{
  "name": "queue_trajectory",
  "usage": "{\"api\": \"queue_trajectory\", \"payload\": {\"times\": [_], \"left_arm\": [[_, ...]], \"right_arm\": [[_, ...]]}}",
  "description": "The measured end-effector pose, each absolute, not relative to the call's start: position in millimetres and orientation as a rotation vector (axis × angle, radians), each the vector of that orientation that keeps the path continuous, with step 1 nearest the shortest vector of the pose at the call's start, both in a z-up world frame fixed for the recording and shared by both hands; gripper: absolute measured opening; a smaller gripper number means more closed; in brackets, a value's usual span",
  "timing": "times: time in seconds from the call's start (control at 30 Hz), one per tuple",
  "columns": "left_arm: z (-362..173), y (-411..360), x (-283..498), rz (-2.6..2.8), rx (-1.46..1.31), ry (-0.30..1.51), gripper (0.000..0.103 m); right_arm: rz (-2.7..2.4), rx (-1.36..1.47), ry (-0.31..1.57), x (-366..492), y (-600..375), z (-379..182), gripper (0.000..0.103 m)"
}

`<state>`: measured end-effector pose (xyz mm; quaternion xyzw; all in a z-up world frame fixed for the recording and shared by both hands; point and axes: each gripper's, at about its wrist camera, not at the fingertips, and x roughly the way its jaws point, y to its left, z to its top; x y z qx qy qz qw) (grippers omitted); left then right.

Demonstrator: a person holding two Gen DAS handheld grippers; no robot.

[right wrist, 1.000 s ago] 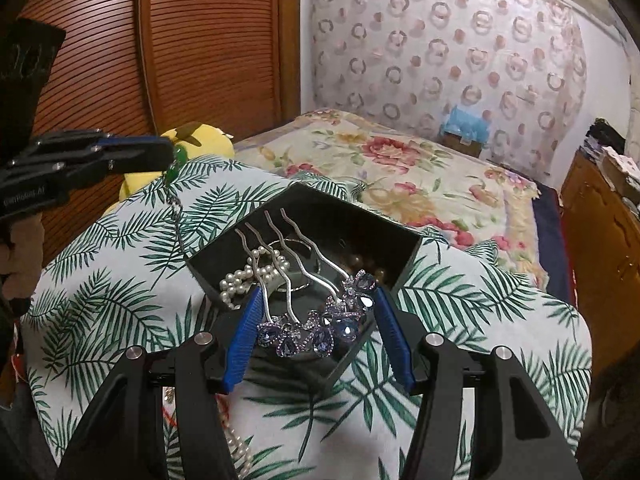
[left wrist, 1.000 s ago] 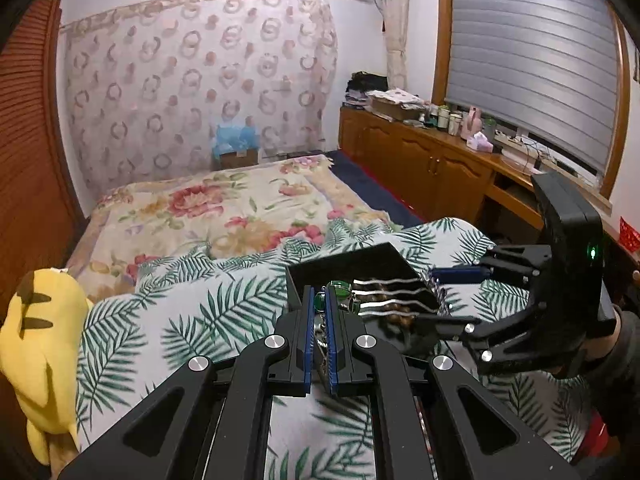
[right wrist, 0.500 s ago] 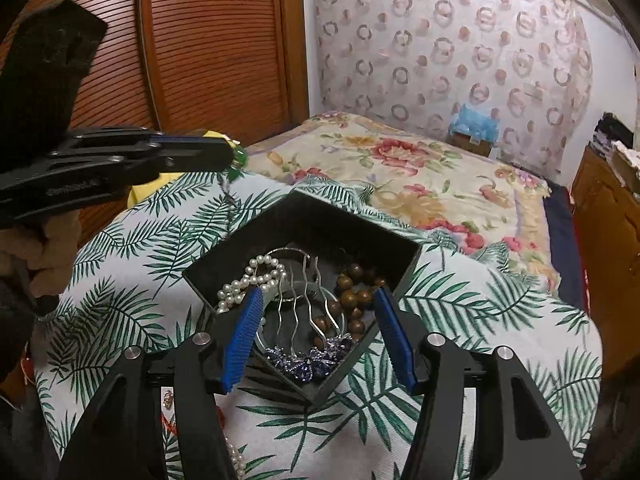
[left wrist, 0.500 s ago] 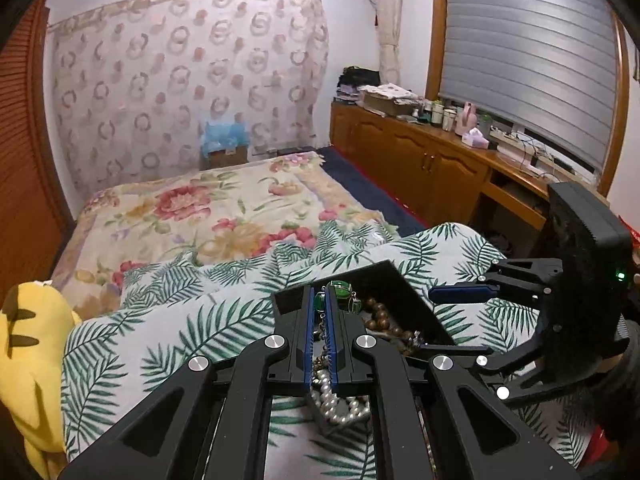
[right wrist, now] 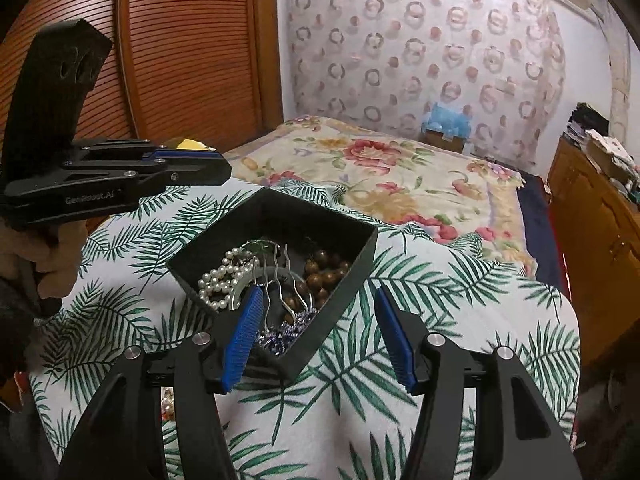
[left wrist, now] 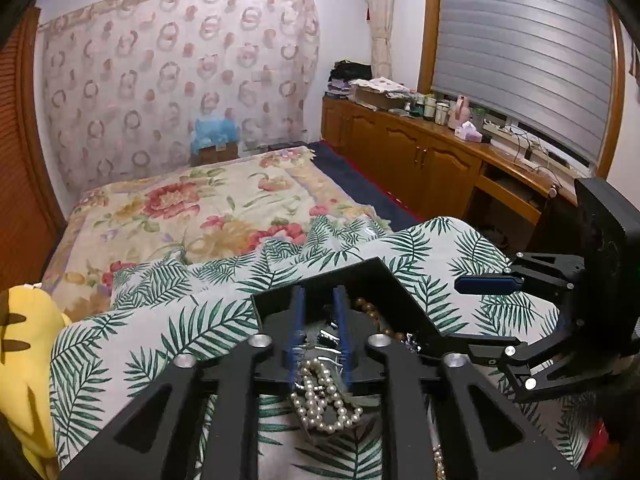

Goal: Organize jewelry
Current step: 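Open the right tool to drop the hair pins into the box while the left drops the chain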

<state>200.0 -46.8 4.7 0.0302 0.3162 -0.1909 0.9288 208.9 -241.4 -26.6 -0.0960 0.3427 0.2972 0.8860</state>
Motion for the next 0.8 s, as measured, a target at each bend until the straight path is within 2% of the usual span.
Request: {"api": "queue_trajectory", "payload": {"times": [0.3,0.43,0.47,0.73,0.8], "left_arm": [[-1,-47,167,-0.392,0.071,0.652,0.025],[-10,-46,150,-0.393,0.073,0.666,0.026],[-12,-45,147,-0.395,0.073,0.668,0.026],[-28,-39,121,-0.392,0.081,0.696,0.027],[-30,-38,118,-0.391,0.085,0.703,0.027]], "right_arm": [[0.620,-0.191,0.722,175,-244,-27,0.060],[0.628,-0.200,0.752,160,-240,-38,0.050],[0.632,-0.203,0.761,159,-239,-40,0.044],[0.615,-0.212,0.832,139,-239,-67,0.037],[0.617,-0.212,0.849,134,-239,-72,0.031]]}}
